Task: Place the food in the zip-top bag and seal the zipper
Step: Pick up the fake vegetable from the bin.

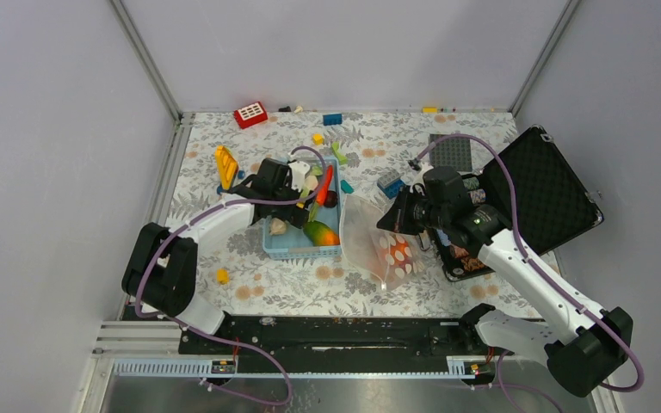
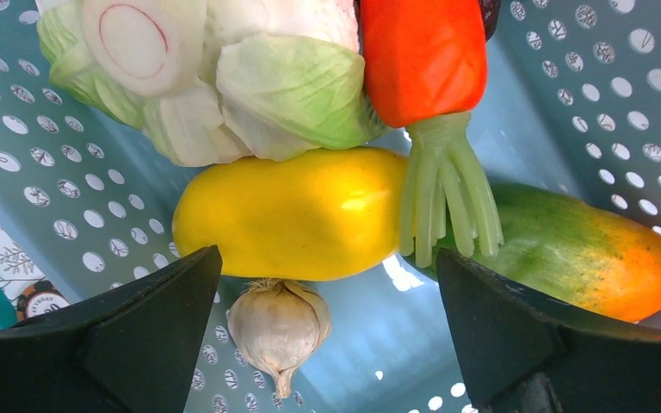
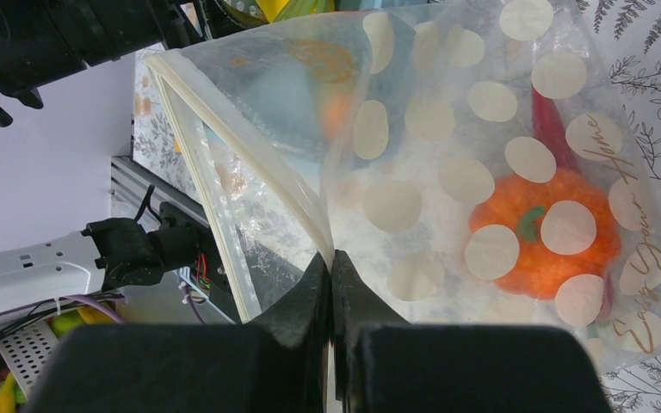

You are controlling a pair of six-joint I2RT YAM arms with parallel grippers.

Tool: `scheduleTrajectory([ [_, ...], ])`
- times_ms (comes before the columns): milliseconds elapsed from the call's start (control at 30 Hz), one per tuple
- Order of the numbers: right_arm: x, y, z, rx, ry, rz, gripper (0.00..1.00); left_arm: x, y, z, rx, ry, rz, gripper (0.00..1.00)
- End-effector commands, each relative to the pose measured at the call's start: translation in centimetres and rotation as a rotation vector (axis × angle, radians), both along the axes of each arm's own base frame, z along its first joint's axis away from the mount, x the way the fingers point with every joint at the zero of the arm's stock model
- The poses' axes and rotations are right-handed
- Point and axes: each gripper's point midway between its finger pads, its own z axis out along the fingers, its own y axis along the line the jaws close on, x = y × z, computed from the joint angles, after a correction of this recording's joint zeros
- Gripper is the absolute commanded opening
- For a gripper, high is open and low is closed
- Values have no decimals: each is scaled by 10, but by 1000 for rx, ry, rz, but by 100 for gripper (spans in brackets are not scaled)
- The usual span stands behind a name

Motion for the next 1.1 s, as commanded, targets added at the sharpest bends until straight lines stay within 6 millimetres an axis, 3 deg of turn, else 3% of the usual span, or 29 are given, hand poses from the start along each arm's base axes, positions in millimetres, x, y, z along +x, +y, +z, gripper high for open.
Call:
scheduleTrajectory([
  [0, 3, 0, 14, 16, -36, 15, 0, 13, -1, 32, 18, -91, -70, 99],
  [167, 7, -2, 17, 17, -46, 10, 0, 24, 3, 29, 61, -75, -105, 99],
  [367, 10, -5, 18, 18, -47, 0, 0, 27, -14, 18, 4, -2, -174, 99],
  [533, 13, -5, 16, 18, -34, -3, 0, 30, -40, 44, -124, -5, -224, 99],
  [800, 15, -6, 13, 11, -30, -6, 0, 29, -41, 85, -203, -71, -132, 99],
  [1067, 17, -8, 16, 13, -40, -6, 0, 20, -48, 87, -243, -26, -45, 99],
])
